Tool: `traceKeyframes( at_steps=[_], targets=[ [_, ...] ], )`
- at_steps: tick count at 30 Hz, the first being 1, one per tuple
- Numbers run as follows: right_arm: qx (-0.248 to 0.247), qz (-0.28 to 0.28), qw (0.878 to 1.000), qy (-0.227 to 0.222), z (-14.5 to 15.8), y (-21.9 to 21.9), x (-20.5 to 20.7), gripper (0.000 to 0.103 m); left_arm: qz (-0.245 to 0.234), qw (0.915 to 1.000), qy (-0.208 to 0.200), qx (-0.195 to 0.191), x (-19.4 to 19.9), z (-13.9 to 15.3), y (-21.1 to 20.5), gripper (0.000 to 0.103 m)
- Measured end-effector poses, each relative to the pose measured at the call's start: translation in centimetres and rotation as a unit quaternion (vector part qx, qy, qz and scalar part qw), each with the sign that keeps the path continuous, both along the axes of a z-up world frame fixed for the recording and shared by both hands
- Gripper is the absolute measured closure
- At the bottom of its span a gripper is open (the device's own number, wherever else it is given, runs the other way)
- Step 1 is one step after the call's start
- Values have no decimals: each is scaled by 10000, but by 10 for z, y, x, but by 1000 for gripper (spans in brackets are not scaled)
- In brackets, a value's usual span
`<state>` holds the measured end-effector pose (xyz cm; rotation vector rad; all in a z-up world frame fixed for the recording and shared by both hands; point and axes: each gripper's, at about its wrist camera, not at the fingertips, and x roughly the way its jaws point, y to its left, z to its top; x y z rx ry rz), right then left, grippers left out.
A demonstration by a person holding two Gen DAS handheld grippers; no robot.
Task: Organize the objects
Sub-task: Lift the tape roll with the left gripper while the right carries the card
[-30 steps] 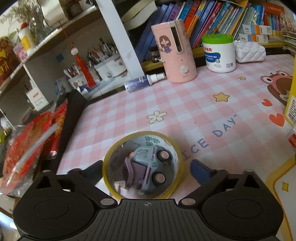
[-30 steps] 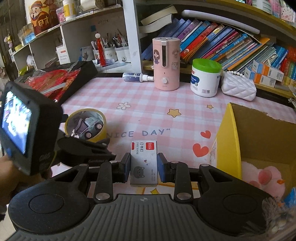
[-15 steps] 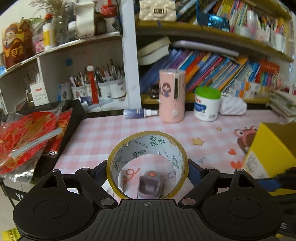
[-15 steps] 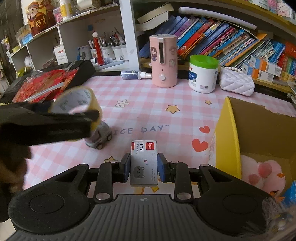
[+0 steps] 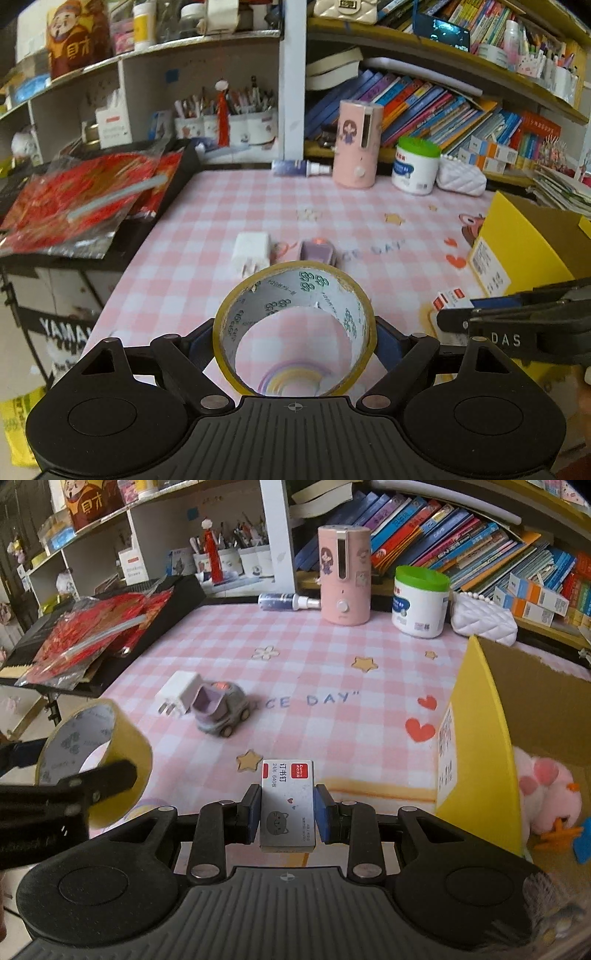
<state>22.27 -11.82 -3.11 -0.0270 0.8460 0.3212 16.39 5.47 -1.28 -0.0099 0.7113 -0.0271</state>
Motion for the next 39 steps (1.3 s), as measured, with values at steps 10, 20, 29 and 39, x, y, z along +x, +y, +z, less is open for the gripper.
traceKeyframes(
  at_steps=[10, 20, 29, 39],
  targets=[
    [-108, 60, 9999, 118, -1, 12, -41, 75, 162, 9998, 113, -76, -47, -1, 12, 17],
    [-147, 144, 9997, 151, 2, 27, -91, 75, 230, 9995, 70, -216, -99, 2, 26, 17],
    [-115, 14, 9999, 102, 6, 30, -136, 75, 21, 9998, 37, -170, -134, 6, 28, 17],
    [2, -316, 9994, 120, 9, 19, -172, 75, -325, 9994, 42, -111, -162, 7, 22, 17]
  ],
)
